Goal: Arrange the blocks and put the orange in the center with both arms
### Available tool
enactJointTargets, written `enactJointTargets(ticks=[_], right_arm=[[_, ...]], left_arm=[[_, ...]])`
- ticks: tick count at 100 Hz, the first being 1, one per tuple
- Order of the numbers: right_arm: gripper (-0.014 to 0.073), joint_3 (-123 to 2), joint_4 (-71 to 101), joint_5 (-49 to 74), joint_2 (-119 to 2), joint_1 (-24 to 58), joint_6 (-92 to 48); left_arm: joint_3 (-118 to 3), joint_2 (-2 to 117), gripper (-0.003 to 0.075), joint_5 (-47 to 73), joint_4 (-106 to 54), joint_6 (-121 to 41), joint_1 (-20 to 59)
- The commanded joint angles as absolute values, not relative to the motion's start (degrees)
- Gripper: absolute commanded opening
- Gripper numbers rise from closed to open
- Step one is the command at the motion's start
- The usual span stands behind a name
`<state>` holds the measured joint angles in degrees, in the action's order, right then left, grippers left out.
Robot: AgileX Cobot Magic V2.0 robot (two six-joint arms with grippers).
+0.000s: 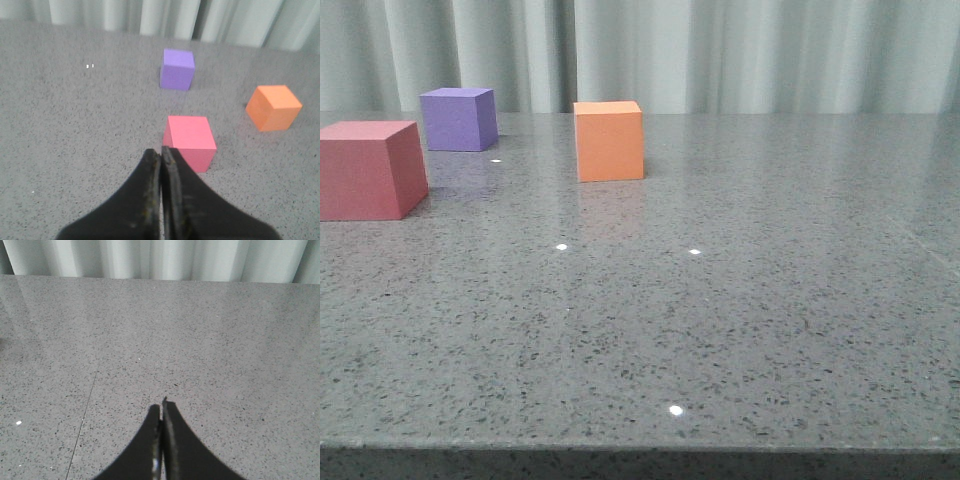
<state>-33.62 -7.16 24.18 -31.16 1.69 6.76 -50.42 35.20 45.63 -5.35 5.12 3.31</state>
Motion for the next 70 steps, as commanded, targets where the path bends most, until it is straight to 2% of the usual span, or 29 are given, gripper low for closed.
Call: enactJointTargets(ticks=[1, 39, 46, 55, 60, 70], right_arm=[[-0.0069, -35.0, -8.2, 20.0, -31.3, 1.3, 6.2], [-0.0069, -35.0, -8.2, 20.0, -31.3, 1.3, 6.2], [-0.0069, -35.0, -8.2, 20.0, -31.3, 1.3, 6.2], [-0.0069, -35.0, -8.2, 20.0, -31.3, 1.3, 6.2], [-0.0069, -35.0, -8.2, 20.0, -31.3, 1.3, 6.2], [-0.0069, -35.0, -8.2, 20.0, -31.3, 1.3, 6.2]], left_arm=[[-57.3, 40.4, -0.0020, 46.5, -5.1, 5.1, 3.1], [-61.1, 50.8, -0.0020, 47.7, -5.1, 5.1, 3.1], [-61.1, 51.8, 0.0004, 48.3, -5.6, 5.1, 3.1], [-61.1, 52.8, 0.0127, 48.9, -5.7, 5.1, 3.5], [-61.1, 53.3, 0.0236, 48.9, -5.7, 5.1, 3.9], [-61.1, 53.6, 0.0508, 48.7, -5.5, 5.1, 4.2]])
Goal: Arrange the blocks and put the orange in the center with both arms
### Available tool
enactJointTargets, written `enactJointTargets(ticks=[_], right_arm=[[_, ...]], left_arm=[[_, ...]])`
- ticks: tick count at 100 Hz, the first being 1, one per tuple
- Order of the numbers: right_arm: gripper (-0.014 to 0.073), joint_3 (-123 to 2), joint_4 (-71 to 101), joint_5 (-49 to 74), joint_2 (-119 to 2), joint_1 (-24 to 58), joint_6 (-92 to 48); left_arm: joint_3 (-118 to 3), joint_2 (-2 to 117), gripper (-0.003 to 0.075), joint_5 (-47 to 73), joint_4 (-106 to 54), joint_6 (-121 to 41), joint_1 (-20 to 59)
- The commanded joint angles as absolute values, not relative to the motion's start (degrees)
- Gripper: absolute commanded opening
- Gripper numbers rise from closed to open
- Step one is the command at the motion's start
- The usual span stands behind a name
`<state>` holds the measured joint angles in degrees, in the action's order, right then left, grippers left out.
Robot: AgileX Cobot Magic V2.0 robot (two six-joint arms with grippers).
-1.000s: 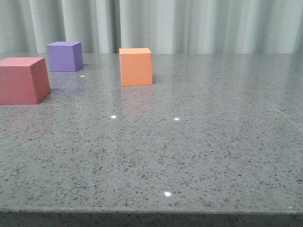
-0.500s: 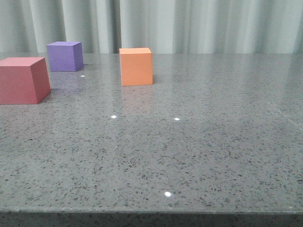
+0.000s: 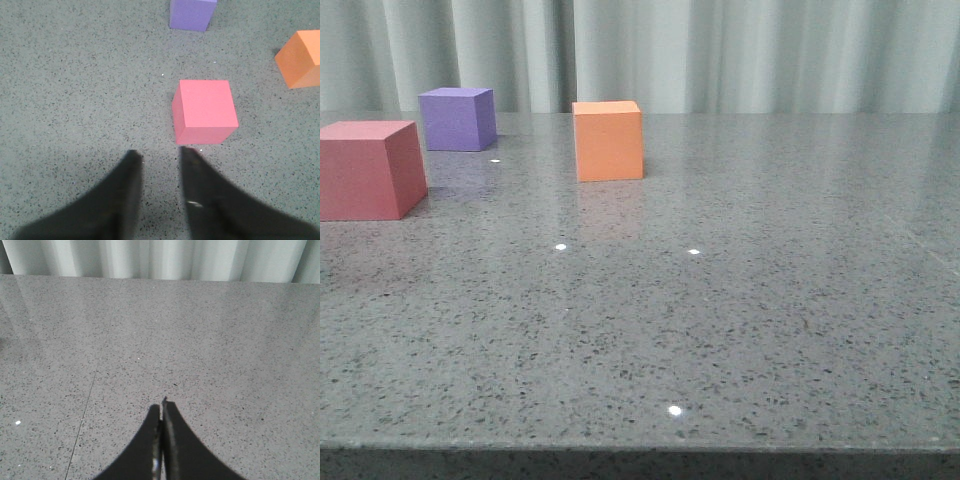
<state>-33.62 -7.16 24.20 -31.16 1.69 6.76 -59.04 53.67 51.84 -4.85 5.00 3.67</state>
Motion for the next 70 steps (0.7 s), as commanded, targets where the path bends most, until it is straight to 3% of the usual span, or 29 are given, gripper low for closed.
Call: enactJointTargets(ticks=[1, 7, 13, 40, 70], right_arm=[[-0.0069, -35.0, -8.2, 20.0, -31.3, 1.3, 6.2], [-0.0069, -35.0, -8.2, 20.0, -31.3, 1.3, 6.2], [-0.0069, -35.0, -8.2, 20.0, -31.3, 1.3, 6.2], [-0.0069, -35.0, -8.2, 20.0, -31.3, 1.3, 6.2], [-0.0069, -35.0, -8.2, 20.0, -31.3, 1.3, 6.2]], left_arm=[[-61.1, 53.6, 0.0524, 48.7, -5.5, 5.1, 4.2], [-61.1, 53.6, 0.0645, 48.7, -5.5, 5.1, 4.2], [-61.1, 53.6, 0.0697, 48.7, -5.5, 5.1, 4.2], [-61.1, 54.1, 0.0662, 48.4, -8.7, 5.1, 6.1], [-66.1, 64.2, 0.0661, 40.6, -10.8, 6.9, 19.9]])
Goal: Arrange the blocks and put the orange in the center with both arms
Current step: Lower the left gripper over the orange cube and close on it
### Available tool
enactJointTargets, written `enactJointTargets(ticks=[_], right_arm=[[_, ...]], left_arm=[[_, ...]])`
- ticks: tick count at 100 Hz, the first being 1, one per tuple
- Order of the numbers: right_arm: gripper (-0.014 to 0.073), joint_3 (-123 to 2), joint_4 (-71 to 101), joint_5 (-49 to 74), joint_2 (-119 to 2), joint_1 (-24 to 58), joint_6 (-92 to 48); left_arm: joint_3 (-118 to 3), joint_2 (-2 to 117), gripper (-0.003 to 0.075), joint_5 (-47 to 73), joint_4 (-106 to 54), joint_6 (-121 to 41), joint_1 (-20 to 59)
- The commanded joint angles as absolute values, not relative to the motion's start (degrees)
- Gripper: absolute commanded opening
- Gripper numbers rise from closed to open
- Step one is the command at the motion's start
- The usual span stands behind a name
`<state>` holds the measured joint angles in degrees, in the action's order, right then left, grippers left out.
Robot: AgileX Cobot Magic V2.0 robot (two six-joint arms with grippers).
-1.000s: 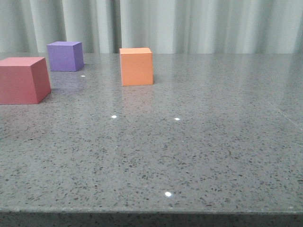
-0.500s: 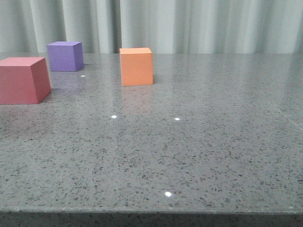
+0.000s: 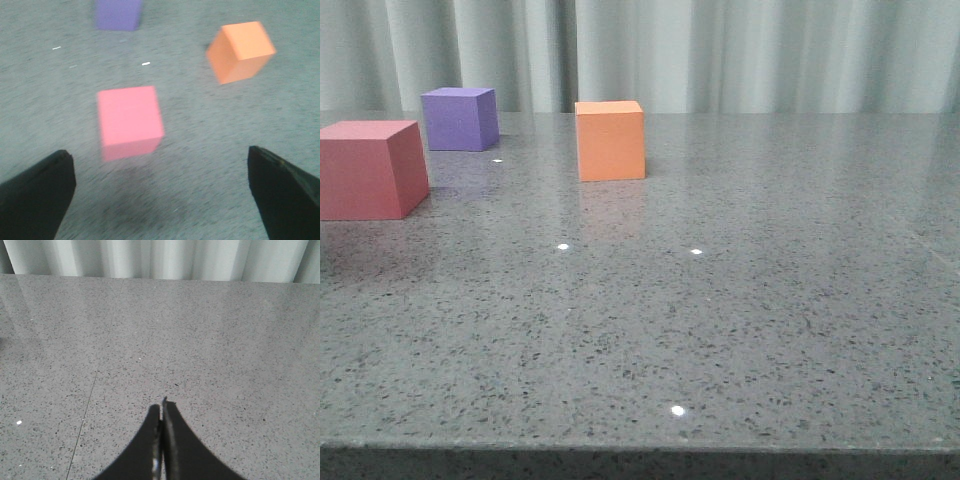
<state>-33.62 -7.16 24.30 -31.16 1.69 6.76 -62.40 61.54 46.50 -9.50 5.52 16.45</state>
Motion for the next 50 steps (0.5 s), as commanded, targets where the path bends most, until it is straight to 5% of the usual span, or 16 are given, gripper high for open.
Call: enactJointTargets(ticks=[1, 50], right_arm=[[-0.0069, -35.0, -8.2, 20.0, -31.3, 1.3, 6.2], [-0.0069, -35.0, -8.2, 20.0, -31.3, 1.3, 6.2]], left_arm=[[-66.3, 64.6, 0.0661, 40.4, -10.7, 7.0, 20.5], [-89.5, 90.9, 0.0660, 36.0, 4.4, 24.9, 33.8]])
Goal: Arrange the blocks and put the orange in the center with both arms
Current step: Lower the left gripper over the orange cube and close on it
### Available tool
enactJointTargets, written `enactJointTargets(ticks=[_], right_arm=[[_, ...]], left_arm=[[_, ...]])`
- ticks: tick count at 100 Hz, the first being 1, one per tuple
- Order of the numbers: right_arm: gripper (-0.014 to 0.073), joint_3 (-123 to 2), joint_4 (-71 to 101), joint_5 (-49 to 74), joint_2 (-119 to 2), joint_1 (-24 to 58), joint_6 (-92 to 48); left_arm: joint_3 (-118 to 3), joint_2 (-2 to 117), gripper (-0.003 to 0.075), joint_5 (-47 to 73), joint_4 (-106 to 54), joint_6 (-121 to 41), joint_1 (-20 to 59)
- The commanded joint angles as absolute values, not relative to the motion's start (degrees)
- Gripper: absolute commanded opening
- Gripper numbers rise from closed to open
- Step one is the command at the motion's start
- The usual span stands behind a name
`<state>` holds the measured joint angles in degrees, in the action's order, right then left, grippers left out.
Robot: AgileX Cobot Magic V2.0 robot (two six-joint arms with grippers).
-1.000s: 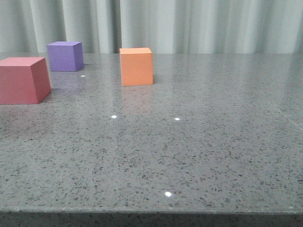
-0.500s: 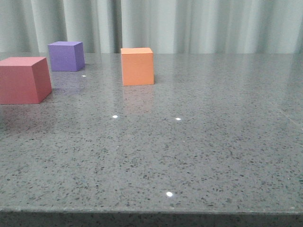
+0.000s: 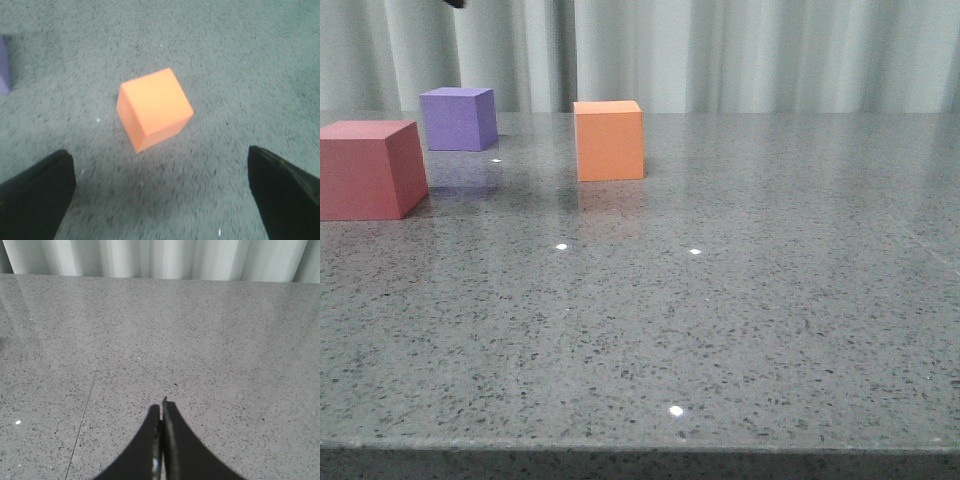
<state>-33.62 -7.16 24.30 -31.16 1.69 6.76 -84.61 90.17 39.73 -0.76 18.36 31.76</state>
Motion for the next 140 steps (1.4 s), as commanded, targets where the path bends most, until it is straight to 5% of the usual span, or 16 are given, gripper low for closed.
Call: enactJointTargets(ticks=[1, 43, 140], right_arm=[[-0.0069, -35.0, -8.2, 20.0, -31.3, 1.3, 6.2], [-0.0069, -35.0, -8.2, 20.0, -31.3, 1.3, 6.2], [-0.0069, -35.0, -8.2, 20.0, -31.3, 1.3, 6.2]], left_arm=[[-89.7, 91.5, 0.0660, 36.0, 5.4, 25.4, 33.9], [-101.8, 104.4, 0.0660, 38.5, 13.9, 35.1, 37.4], [-101.9, 112.0, 0.0660, 39.5, 14.3, 35.6, 37.2]])
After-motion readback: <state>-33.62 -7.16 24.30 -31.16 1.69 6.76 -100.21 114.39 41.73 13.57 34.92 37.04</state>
